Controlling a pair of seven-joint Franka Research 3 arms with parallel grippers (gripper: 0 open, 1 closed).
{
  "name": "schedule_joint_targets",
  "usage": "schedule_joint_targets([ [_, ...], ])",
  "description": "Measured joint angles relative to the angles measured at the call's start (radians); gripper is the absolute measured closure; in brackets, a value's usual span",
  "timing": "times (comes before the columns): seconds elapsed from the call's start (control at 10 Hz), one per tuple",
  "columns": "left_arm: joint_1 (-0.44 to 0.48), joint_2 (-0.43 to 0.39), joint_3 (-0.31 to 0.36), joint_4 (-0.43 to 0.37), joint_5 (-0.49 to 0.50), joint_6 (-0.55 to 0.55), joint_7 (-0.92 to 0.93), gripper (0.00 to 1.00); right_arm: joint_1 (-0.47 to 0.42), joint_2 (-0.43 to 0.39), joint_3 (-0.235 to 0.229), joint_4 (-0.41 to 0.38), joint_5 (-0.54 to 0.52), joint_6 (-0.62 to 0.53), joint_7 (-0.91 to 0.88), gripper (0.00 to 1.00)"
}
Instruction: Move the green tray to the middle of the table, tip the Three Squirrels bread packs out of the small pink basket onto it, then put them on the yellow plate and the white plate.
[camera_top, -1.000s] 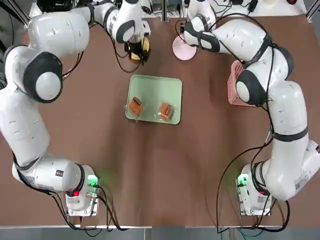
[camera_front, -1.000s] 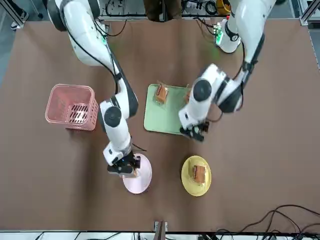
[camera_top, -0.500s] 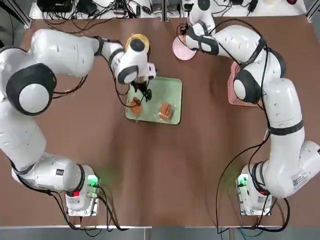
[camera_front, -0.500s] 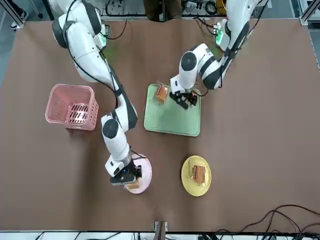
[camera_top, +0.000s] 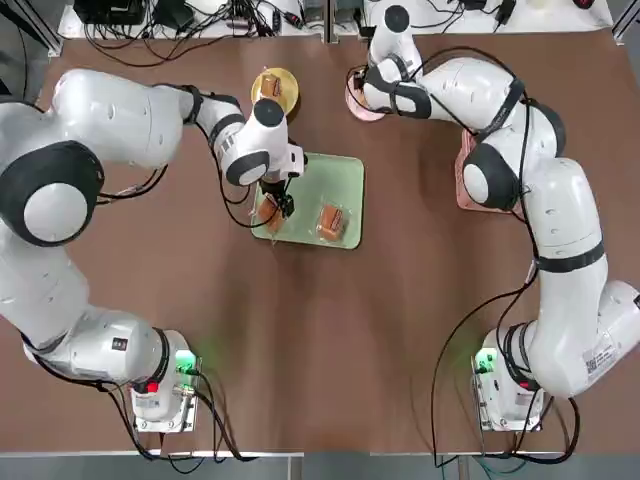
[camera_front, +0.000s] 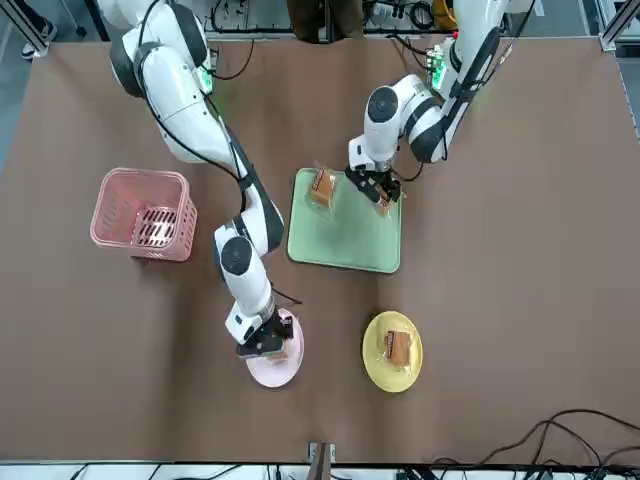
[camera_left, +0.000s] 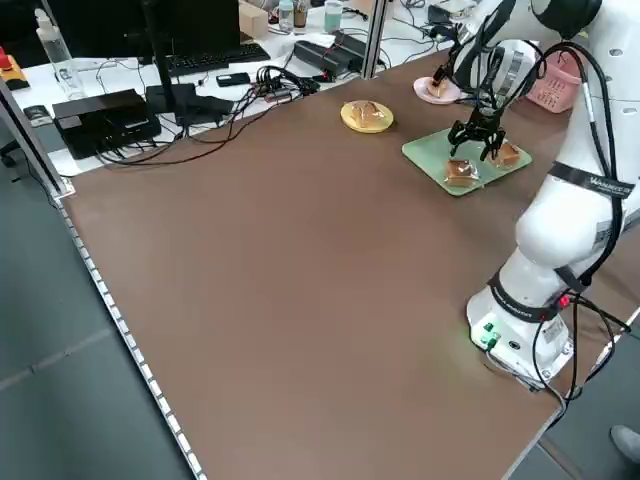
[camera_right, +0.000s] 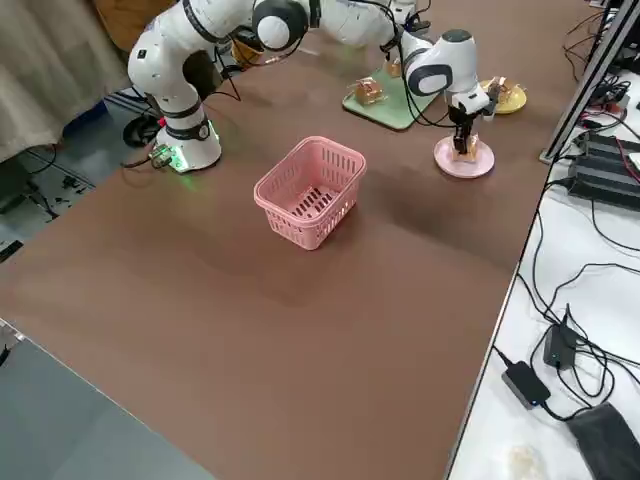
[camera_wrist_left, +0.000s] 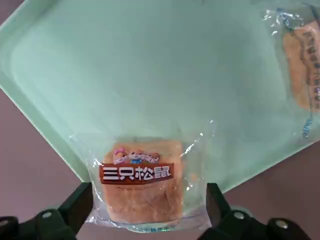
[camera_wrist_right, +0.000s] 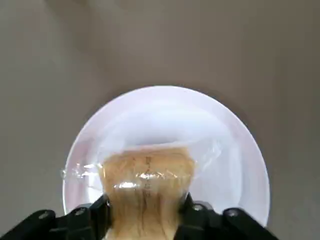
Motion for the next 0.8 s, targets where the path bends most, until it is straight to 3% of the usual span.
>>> schedule_joint_targets([
  [0.2,0.004,0.001,0.0,-0.009,0.006,0.0,0.008,0.0,-0.001,-0.011,0.0,0.0,0.0,-0.052,0.0,0.11],
  [0.3,0.005,0.005,0.001,-0.013,0.012,0.0,0.009,0.0,-0.001,-0.022,0.0,0.0,0.001,-0.073,0.019,0.02],
  [0.6,0.005,0.053,0.006,-0.016,0.035,0.022,0.009,0.0,0.008,-0.086,0.002,0.0,0.001,-0.175,0.107,0.02],
  [0.8,0.012,0.08,0.011,-0.011,0.072,0.047,0.006,0.0,0.016,-0.152,0.004,0.001,0.001,-0.319,0.129,0.02],
])
